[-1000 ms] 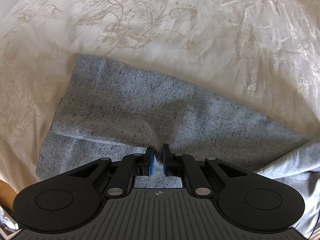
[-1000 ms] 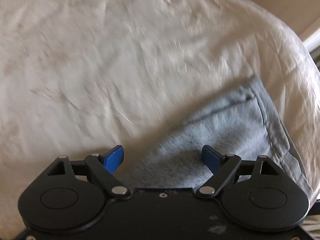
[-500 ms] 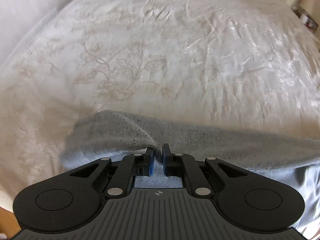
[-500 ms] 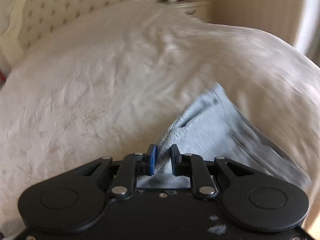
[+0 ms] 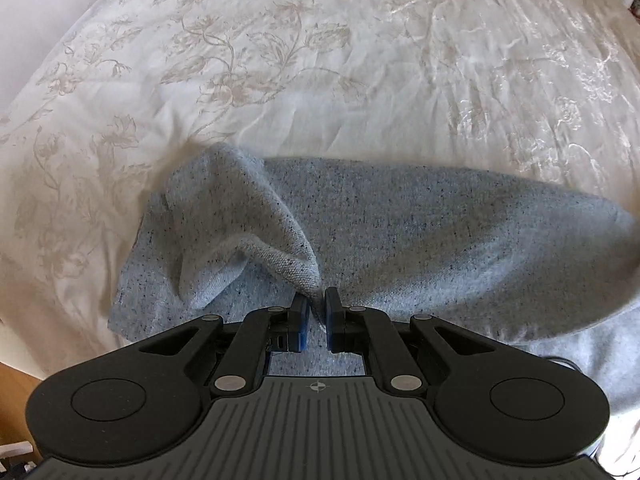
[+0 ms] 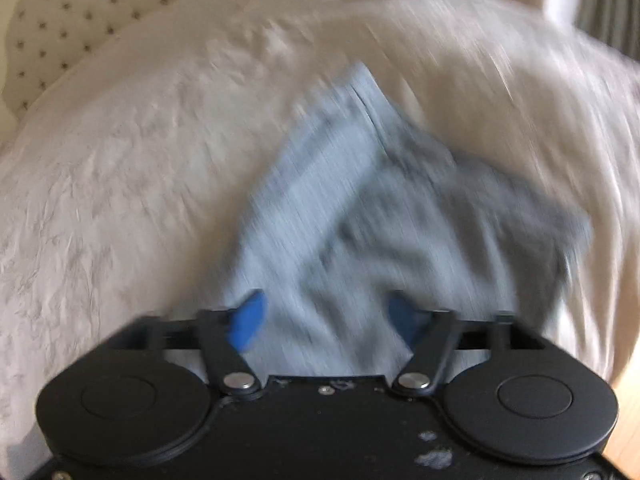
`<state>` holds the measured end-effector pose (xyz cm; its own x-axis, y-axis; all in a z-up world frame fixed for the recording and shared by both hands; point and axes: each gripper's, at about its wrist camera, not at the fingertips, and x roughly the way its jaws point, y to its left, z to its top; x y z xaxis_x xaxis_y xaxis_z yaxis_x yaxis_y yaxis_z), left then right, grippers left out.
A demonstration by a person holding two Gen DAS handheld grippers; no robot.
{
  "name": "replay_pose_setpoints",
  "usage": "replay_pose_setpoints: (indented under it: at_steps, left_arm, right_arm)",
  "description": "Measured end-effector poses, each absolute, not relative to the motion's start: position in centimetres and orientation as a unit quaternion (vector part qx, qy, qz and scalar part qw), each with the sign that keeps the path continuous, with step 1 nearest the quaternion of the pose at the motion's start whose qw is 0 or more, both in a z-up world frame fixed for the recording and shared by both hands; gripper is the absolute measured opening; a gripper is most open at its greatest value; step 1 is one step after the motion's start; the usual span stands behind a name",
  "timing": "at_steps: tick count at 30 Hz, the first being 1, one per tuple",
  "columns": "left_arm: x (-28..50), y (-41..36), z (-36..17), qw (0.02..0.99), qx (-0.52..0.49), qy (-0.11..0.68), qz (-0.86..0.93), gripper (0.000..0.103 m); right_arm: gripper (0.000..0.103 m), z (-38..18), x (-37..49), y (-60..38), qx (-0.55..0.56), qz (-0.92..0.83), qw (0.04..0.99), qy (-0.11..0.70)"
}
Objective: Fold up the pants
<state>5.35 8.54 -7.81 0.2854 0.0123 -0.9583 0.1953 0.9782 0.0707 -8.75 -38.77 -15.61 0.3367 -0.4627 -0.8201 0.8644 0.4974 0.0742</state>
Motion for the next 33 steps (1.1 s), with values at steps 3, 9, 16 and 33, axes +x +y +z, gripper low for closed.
replay_pose_setpoints:
  at_steps: [3,9,16,33]
  left_arm:
    - [5.1,8.6,-7.6,0.8,0.084,0.592,-0.048,0.008]
    - [5.0,8.6,-8.0,0.802,0.077,0.591,-0.031,0.008]
    - [5.0,9.1,-5.2,0.826,0.067,0.559,-0.022,0.008]
    - [1.9,9.3,-12.2,0.776,0.112,0.62,0.021,0.008]
  right_arm:
    - [0.1,-15.5,-4.0,-41.3,0.221,-0.442,0.77,0.403]
    - [0.083,-19.0,1.8,-45.7,0.223,-0.47,0.698,0.493]
    - [0.012,-13.1,-4.9,-46.4,0.284,-0.403,0.777,0.392]
    - [0.013,-19.9,-17.9,-40.3,0.306,-0.379,0.731,0.477]
